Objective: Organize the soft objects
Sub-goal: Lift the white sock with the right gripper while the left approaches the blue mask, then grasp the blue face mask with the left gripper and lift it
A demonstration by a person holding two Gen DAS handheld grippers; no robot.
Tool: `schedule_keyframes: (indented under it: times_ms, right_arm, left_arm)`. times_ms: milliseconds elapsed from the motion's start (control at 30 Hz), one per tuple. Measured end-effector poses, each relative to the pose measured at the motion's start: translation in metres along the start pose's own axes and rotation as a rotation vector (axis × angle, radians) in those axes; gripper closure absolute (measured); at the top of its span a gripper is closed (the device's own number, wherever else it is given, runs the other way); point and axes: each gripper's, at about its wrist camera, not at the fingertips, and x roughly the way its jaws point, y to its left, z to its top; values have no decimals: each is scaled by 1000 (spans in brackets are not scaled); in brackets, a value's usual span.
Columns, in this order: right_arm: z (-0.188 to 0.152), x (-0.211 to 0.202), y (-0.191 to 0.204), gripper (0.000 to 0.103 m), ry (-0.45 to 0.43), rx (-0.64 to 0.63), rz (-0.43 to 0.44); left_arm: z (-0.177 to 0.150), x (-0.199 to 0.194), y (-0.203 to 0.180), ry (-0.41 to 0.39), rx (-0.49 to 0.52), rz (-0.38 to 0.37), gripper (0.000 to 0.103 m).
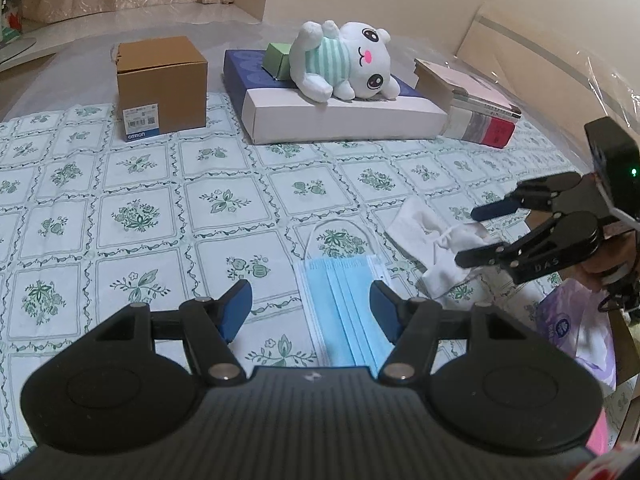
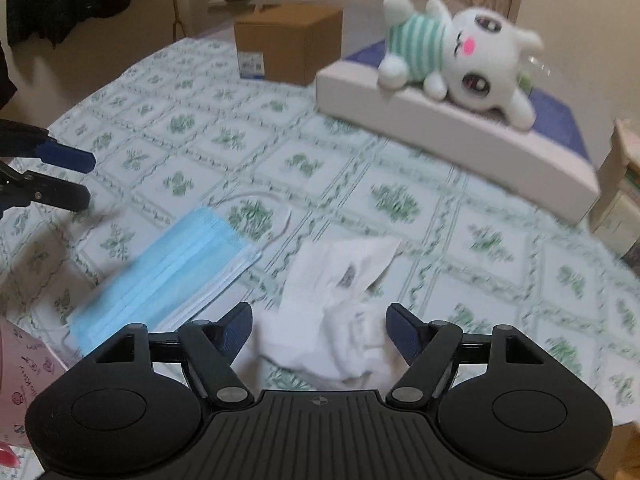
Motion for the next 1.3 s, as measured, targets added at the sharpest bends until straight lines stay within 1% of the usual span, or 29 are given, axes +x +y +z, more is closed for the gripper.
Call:
schedule_keyframes:
  times_ms: [67,200,267,333,400,433,467,500,633,733,800,867,933,1000,1067,1133,1267,1300]
  right_arm:
    - [1,6,-4,29,14,-18,-3]
    - [-1,30,-9,29,82,-53,22]
    - [-2,39,-8,29,94,-60,31]
    - [-2,42,-5,38,92,-65,47]
    - [-5,42,0,55,91,-80,52]
    - [-5,41,2,60,90,-89,51]
    - [-5,39,4,78,89,-89,41]
    - [-4,37,4,88,90,-85,24]
    - [0,18,5,91,48,-68,-5]
    - [2,3,4,91,14,-58,-22]
    - [4,-3,3,91,2,-56,-25]
    - [4,-6,2,91,-6,-48,-20]
    - [3,-6,0,91,-11,-34,-17]
    - [2,-6,-3,91,-15,-20,-15]
    - [0,-6,-6,91,-19,-9,-19]
    - [-1,-6,-9,91,-22,3,-28]
    - [-3,-7,-15,91,-28,32,-35]
    - [-4,-8,-16,91,-29,36,-38]
  left_arm:
    - [1,4,1,9,9,3,41]
    - [1,13,3,31,20,-7,41]
    - [0,17,5,45,20,-17,41]
    - [-1,23,7,65,16,-24,42]
    - [-2,28,8,81,16,-24,41]
    - [-3,30,7,89,15,-25,41]
    - [-3,33,7,98,12,-28,41]
    - [-4,36,6,110,10,-32,41]
    - [-2,49,-7,172,36,-60,41]
    - [1,64,-19,243,63,-82,37]
    - [3,76,-27,287,77,-91,37]
    - [5,87,-33,317,85,-97,35]
    - [8,96,-37,338,89,-105,28]
    - [11,103,-41,351,104,-107,26]
    - [13,108,-47,372,143,-104,26]
    - [13,113,-55,396,206,-86,26]
    - [4,119,-76,413,369,-16,27]
    - [2,119,-79,412,392,-4,28]
